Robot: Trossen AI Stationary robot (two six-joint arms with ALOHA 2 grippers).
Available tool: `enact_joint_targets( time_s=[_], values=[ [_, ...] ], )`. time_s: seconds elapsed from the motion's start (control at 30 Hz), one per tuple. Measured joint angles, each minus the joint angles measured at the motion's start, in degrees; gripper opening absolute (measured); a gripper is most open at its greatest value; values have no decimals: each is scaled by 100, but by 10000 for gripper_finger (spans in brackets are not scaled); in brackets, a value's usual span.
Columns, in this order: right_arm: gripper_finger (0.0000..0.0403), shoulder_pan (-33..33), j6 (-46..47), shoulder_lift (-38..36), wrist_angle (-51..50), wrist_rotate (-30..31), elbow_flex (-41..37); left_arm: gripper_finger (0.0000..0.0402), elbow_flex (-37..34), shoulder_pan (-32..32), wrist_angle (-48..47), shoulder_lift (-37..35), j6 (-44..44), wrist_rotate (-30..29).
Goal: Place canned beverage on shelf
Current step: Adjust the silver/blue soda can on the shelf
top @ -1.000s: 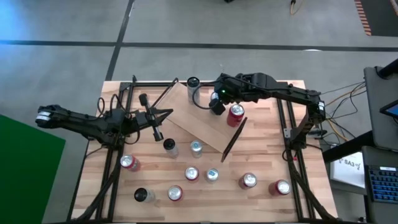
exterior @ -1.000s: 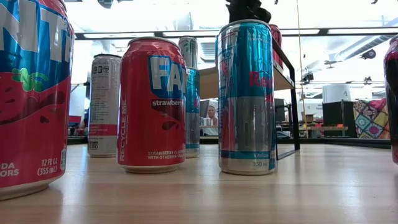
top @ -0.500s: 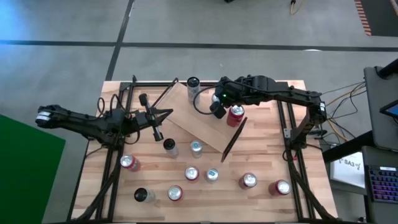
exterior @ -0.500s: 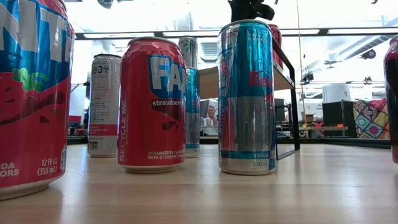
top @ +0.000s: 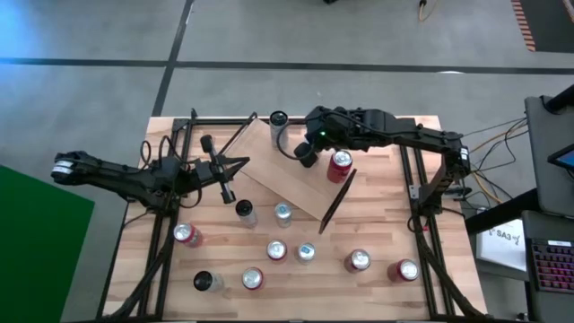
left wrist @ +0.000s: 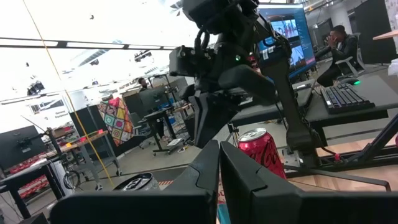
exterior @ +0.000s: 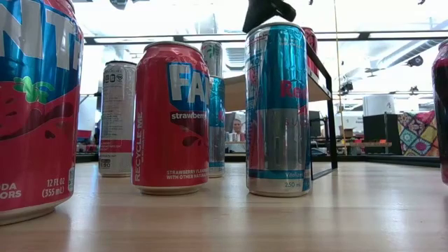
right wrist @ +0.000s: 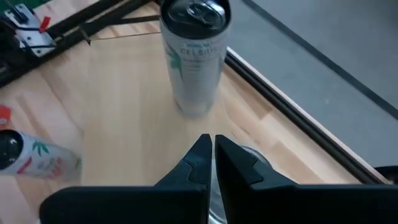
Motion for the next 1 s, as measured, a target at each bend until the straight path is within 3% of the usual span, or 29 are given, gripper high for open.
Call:
enact_joint_targets(
  time_s=[1.0],
  values=[
    [12, 76, 258, 70, -871, -512, 134, 0, 0, 0, -35, -2, 63, 0]
  ],
)
